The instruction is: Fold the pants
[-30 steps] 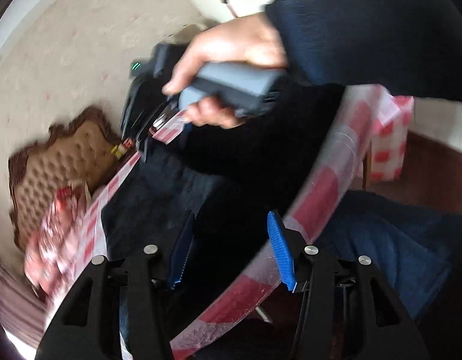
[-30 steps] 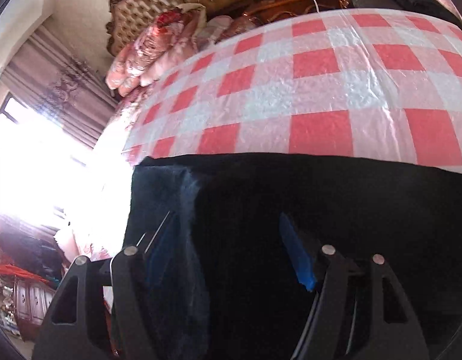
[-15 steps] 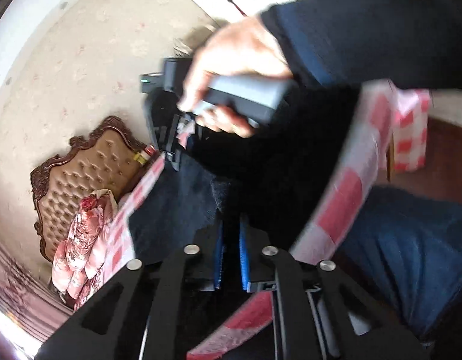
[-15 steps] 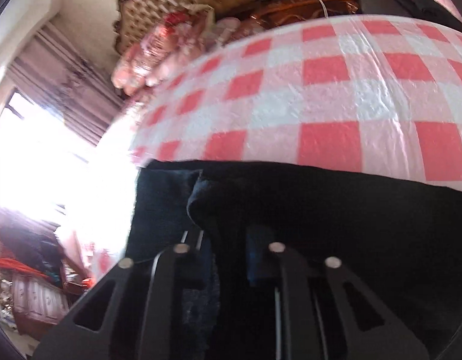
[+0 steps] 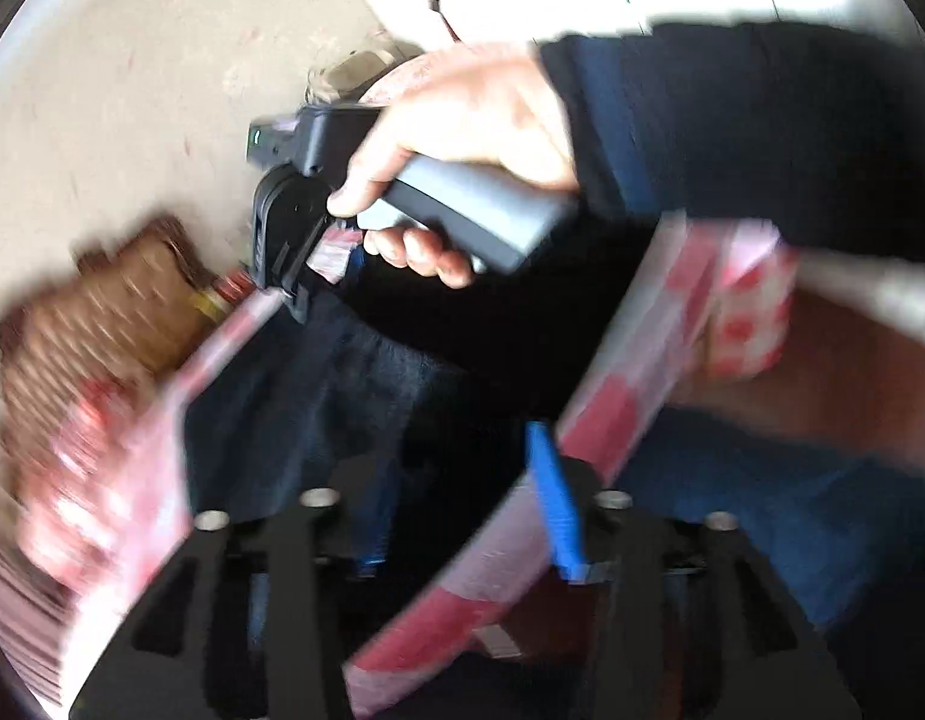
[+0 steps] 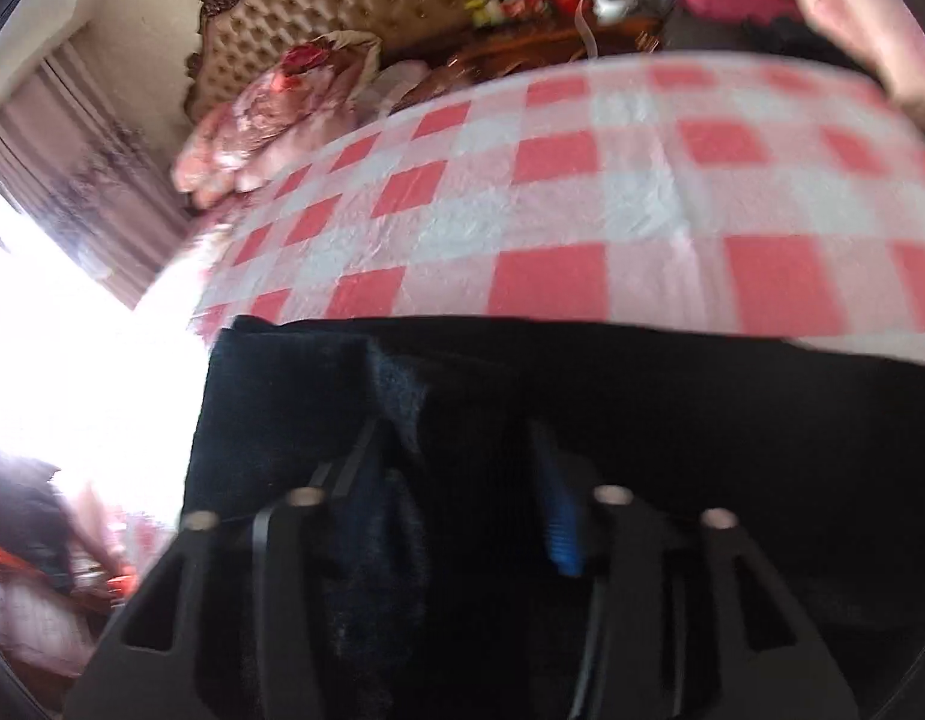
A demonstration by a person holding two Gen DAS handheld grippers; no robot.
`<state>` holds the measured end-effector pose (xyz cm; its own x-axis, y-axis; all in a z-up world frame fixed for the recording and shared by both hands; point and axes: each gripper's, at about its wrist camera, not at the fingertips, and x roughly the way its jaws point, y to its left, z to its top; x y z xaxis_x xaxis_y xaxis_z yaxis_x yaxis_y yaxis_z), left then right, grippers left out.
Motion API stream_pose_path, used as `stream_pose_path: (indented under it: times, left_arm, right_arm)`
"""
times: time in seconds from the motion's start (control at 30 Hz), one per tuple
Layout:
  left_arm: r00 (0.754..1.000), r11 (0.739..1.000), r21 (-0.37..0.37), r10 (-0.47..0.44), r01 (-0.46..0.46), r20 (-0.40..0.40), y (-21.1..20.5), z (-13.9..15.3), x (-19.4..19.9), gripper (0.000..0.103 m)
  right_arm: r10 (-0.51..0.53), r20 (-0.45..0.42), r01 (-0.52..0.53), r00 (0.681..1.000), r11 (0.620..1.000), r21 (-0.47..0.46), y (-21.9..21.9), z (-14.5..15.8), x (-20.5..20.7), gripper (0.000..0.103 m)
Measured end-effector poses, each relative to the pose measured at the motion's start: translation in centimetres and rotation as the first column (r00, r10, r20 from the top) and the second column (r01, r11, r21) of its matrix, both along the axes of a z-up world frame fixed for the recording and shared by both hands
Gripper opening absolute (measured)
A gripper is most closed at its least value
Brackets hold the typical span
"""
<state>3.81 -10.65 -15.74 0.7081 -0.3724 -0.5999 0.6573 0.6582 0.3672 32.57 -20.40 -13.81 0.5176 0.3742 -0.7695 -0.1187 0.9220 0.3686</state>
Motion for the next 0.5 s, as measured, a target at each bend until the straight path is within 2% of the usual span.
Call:
stream_pose_path:
  times: [0.03, 0.07, 0.1, 0.13, 0.17, 0.2, 0.23, 0.27, 0.33, 0.4, 0.43, 0.5]
  left_arm:
    - [0.999, 0.996, -0.083, 0.014, -0.018, -0.051, 1.5, 1.2, 0.3, 0.049]
    - [0.996, 0.989, -0.143, 0.032, -0.043, -0.081, 2.8, 2.3, 0.5, 0.049]
    - [0.993, 0.972, -0.22, 0.061, -0.082, -0.102, 4.7, 3.7, 0.8, 0.051]
    - [0.985, 0.938, -0.31, 0.127, -0.157, -0.114, 7.1, 5.1, 1.5, 0.06]
    - [0.975, 0.905, -0.366, 0.184, -0.217, -0.123, 8.8, 5.7, 2.0, 0.065]
    - [0.958, 0.857, -0.428, 0.246, -0.286, -0.148, 10.9, 6.1, 2.8, 0.069]
    - [0.927, 0.797, -0.472, 0.316, -0.376, -0.203, 13.2, 5.9, 4.1, 0.068]
    - [0.893, 0.766, -0.46, 0.373, -0.449, -0.251, 14.7, 5.2, 5.4, 0.067]
    - [0.871, 0.75, -0.443, 0.41, -0.491, -0.27, 15.9, 4.0, 6.2, 0.062]
    - [0.86, 0.765, -0.395, 0.425, -0.508, -0.284, 15.9, 2.8, 6.5, 0.057]
    - [0.846, 0.772, -0.356, 0.437, -0.527, -0.305, 15.6, 1.9, 6.9, 0.055]
    - [0.822, 0.771, -0.329, 0.416, -0.545, -0.388, 15.6, 0.1, 7.4, 0.053]
  right_arm:
    - [-0.031, 0.039, 0.033, 0.999, 0.998, -0.05, 0.2, 0.9, -0.8, 0.069]
    - [-0.055, 0.09, 0.064, 0.994, 0.993, -0.103, 0.6, 2.0, -2.0, 0.071]
    - [-0.059, 0.136, 0.078, 0.989, 0.987, -0.141, 1.1, 2.9, -3.0, 0.075]
    - [-0.048, 0.174, 0.078, 0.984, 0.983, -0.169, 1.9, 3.7, -4.0, 0.078]
    - [-0.031, 0.2, 0.069, 0.979, 0.98, -0.187, 2.7, 4.2, -4.9, 0.082]
    - [-0.009, 0.213, 0.054, 0.977, 0.977, -0.207, 3.8, 4.5, -5.9, 0.083]
    - [0.008, 0.201, 0.037, 0.979, 0.975, -0.221, 5.0, 4.2, -6.6, 0.083]
    - [0.02, 0.19, 0.024, 0.982, 0.974, -0.224, 5.9, 3.9, -7.1, 0.083]
    - [0.04, 0.184, 0.005, 0.982, 0.972, -0.235, 7.3, 3.6, -8.3, 0.083]
    - [0.071, 0.185, -0.017, 0.98, 0.961, -0.278, 8.9, 2.9, -9.3, 0.083]
    - [0.073, 0.18, -0.017, 0.981, 0.956, -0.291, 9.6, 2.8, -9.3, 0.083]
    - [0.069, 0.148, -0.021, 0.987, 0.952, -0.306, 10.1, 1.7, -9.1, 0.082]
